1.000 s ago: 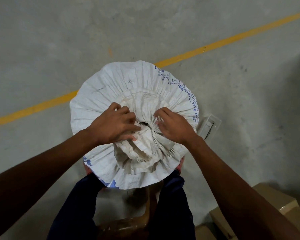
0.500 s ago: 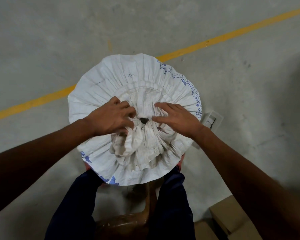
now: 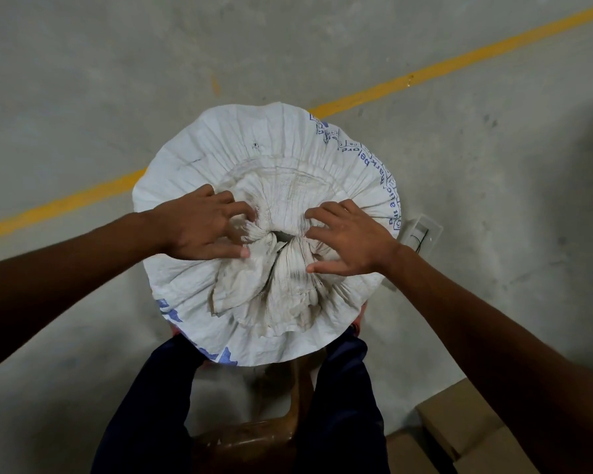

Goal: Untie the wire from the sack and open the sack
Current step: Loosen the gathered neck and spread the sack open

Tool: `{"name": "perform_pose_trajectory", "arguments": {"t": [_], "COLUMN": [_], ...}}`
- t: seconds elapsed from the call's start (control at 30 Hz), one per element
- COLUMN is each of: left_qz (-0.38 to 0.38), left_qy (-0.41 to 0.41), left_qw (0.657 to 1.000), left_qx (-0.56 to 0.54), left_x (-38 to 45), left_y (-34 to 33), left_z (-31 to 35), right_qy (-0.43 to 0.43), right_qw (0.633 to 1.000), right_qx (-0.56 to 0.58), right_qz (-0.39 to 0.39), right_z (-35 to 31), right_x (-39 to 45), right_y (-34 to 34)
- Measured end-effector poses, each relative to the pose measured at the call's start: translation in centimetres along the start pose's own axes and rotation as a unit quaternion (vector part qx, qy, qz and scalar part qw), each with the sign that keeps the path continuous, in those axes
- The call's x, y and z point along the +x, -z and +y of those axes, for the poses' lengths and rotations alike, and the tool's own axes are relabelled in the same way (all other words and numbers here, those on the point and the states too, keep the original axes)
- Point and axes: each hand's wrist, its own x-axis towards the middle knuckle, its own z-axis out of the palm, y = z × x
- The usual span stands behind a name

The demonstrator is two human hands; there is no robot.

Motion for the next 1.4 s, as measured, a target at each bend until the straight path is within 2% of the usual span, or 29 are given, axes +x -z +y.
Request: {"name": "perform_pose_trajectory", "arguments": {"t": [0.2,0.37,0.5,0.63,0.77,0.93,1.1,1.27,1.4], "left_qz": [0.070,0.108,0.081,0.106,0.102,0.084,0.075,0.059,0.015], "left_qy": [0.086,0.094,0.047,-0.004,-0.043,0.009,0.051,0.046,0.050], "left_qw": [0.993,0.989,0.992,0.991,0.991,0.995,0.994,0.994,0.991], "left_qx": [0.043,0.048,0.079,0.084,0.075,0.060,0.063,0.082,0.123], "left_x": [1.6,2.0,2.0,1.7,1.4,1.2,1.8,1.4,0.8], "left_y": [-1.9,-2.5,-2.4,-2.2,-2.1,-0.9,-1.6,-2.8,-2.9], "left_z": [3.5,4.1,4.4,3.6,2.2,2.1,3.6,4.4,4.4], "right_qy": [-0.002,0.046,0.067,0.083,0.094,0.016,-0.022,-0.007,0.028], "right_qw": [1.000,0.997,0.995,0.992,0.990,0.998,0.992,0.991,0.996], "right_qx": [-0.010,-0.040,-0.066,-0.095,-0.089,0.065,0.126,0.131,0.082], "right_qz": [-0.016,-0.057,-0.026,0.029,0.048,0.008,-0.006,-0.006,0.009], "right_z": [-0.7,0.0,0.3,0.4,0.9,0.2,-1.0,-1.1,-1.2], "right_x": [-0.3,-0.3,-0.5,-0.4,-0.7,-0.8,-0.4,-0.9,-1.4], "right_y": [-1.1,-1.8,-2.0,-2.5,-2.7,-2.0,-2.6,-3.0,-3.2]}}
